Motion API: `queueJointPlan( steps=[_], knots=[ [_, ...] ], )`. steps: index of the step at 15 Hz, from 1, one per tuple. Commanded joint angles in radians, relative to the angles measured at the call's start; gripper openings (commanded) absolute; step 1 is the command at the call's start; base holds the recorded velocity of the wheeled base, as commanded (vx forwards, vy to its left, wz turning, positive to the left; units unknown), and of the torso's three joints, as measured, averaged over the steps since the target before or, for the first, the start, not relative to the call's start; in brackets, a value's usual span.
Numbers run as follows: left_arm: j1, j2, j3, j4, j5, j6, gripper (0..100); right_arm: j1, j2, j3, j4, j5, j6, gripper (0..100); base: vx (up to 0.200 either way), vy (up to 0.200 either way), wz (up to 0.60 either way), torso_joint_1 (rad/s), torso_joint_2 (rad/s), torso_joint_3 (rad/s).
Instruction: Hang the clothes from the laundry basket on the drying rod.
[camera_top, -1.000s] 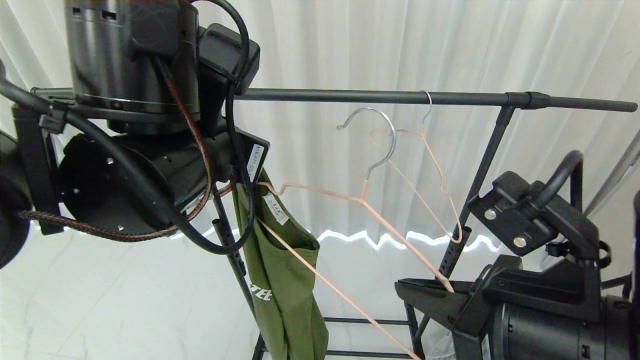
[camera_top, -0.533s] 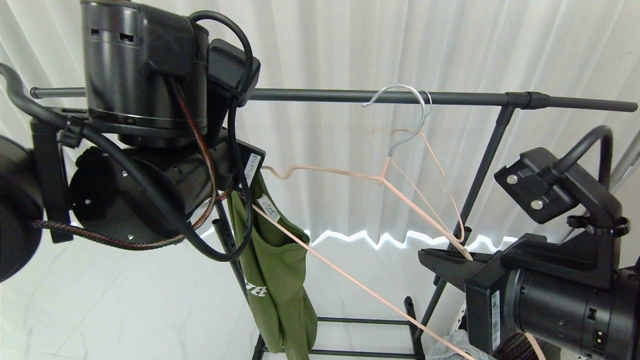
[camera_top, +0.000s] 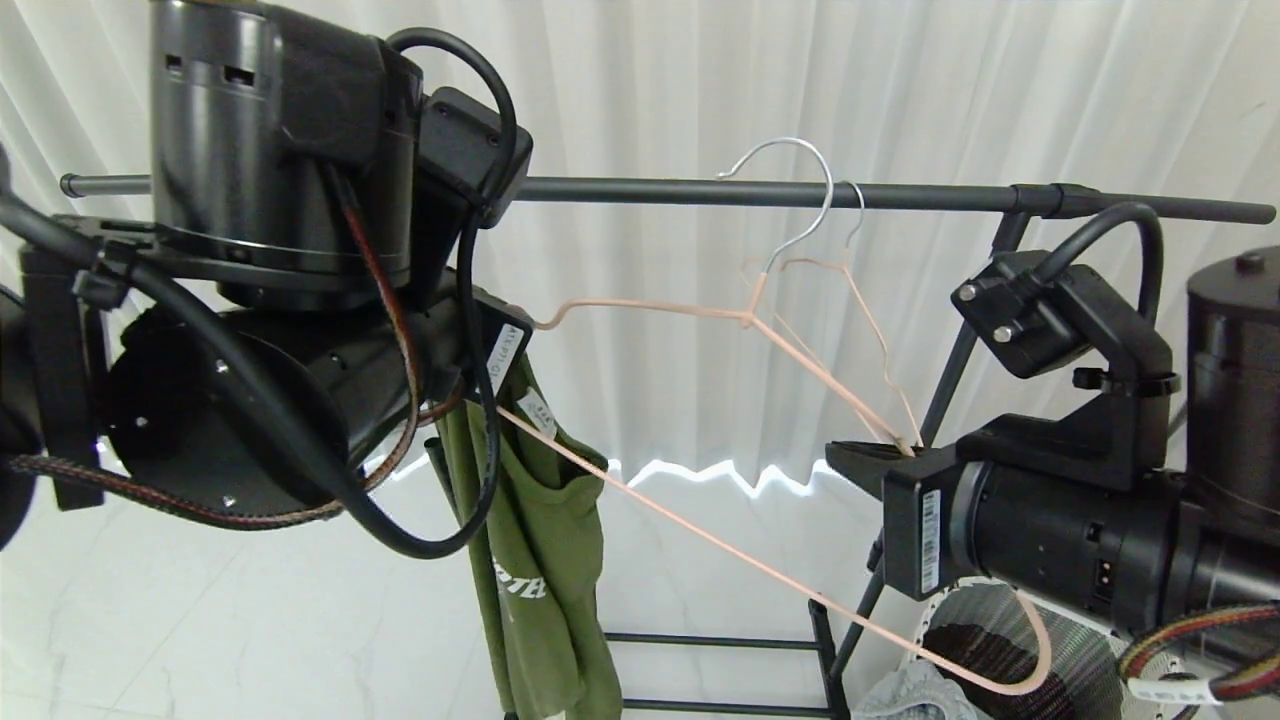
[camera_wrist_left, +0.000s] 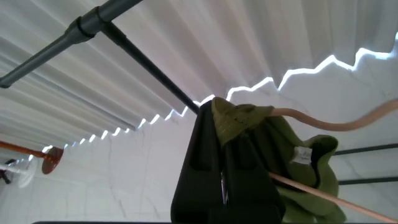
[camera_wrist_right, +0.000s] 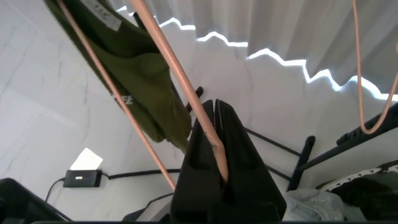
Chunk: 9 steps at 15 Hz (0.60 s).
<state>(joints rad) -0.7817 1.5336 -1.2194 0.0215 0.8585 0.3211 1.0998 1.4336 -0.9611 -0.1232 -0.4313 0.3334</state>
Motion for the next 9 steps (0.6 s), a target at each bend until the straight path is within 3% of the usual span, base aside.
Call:
queueJointPlan(
  steps=[1,9],
  knots=[
    [0.010,-0.017,-0.005,0.003,0.001,0.000,0,-0.009,0.013,-0.004,-0.003,0.000,0.001,0,0.000,0.000,0.00,0.000,0.00,0.000],
    [-0.108,0.013,-0.023,0.002,-0.001,-0.042,0,0.028,0.149,-0.071,-0.104,0.012,-0.001,0,0.000,0.000,0.00,0.000,0.00,0.000]
  ],
)
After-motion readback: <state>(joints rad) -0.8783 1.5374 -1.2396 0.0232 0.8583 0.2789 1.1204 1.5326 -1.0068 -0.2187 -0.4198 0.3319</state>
